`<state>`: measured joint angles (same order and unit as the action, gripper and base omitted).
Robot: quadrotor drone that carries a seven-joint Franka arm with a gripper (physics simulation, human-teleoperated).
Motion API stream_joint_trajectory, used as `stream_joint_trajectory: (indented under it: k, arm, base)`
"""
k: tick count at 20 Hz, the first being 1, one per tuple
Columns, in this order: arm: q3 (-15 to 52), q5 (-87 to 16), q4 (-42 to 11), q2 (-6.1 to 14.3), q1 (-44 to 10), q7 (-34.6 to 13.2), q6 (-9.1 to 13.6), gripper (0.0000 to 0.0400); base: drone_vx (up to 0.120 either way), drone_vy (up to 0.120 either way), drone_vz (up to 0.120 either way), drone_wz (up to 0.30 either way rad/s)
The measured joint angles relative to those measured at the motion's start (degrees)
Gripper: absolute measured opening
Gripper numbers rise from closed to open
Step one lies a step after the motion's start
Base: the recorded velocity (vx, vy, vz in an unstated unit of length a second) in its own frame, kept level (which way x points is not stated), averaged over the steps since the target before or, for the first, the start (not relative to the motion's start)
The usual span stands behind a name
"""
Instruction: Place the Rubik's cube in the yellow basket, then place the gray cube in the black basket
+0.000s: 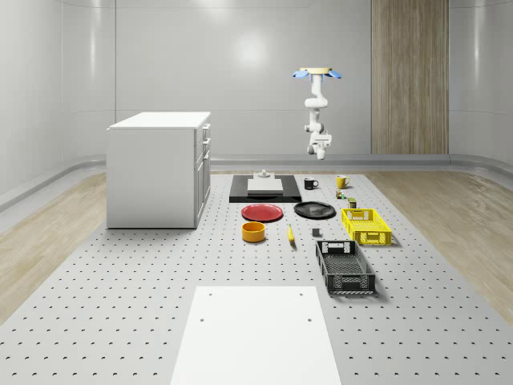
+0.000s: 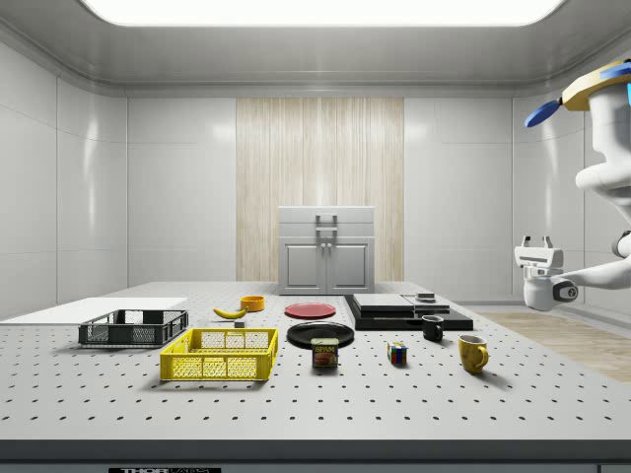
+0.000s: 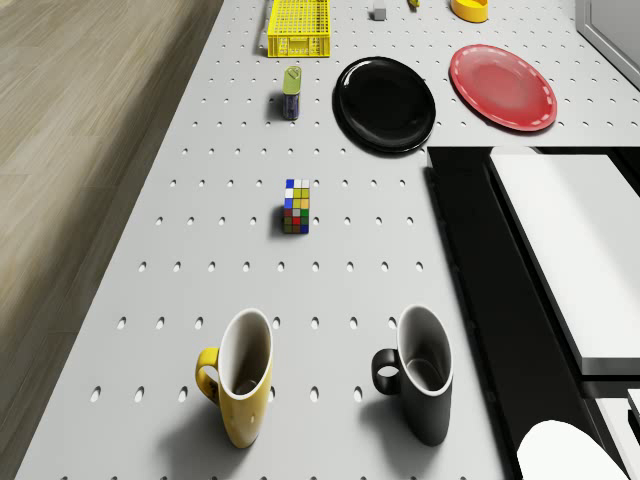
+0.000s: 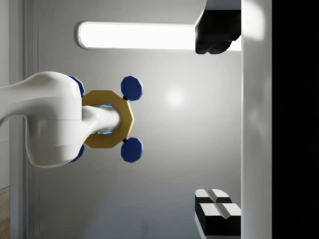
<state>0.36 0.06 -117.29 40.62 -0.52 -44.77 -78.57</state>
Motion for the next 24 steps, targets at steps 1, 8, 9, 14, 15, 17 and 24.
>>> stream_joint_trajectory:
  k: [1,8,9,14,15,17,24]
  arm:
    - [0.02,-0.02,-0.03,0.03,-0.01,0.0,-0.04,0.04]
    - [0.27,-0.35,-0.23,0.24,-0.1,-0.03,-0.34,0.04]
    - [0.33,-0.44,-0.26,0.27,-0.12,-0.04,-0.39,0.04]
    - [0.88,-1.2,-0.42,0.42,-0.3,-0.14,-0.61,0.04]
    - [1.06,-1.45,-0.45,0.46,-0.35,-0.17,-0.65,0.04]
    - [1.52,-2.08,-0.53,0.52,-0.5,-0.25,-0.74,0.04]
    - [5.09,-7.11,-1.06,0.82,-1.6,-0.92,-1.11,0.04]
  base:
    - [0.12,0.12,0.0,0.0]
    - [0.12,0.12,0.0,0.0]
    - [0.12,0.12,0.0,0.0]
    - [0.12,0.12,0.0,0.0]
    - [0.12,0.12,0.0,0.0]
    - [0.12,0.08,0.0,0.0]
    - [0.12,0.0,0.0,0.0]
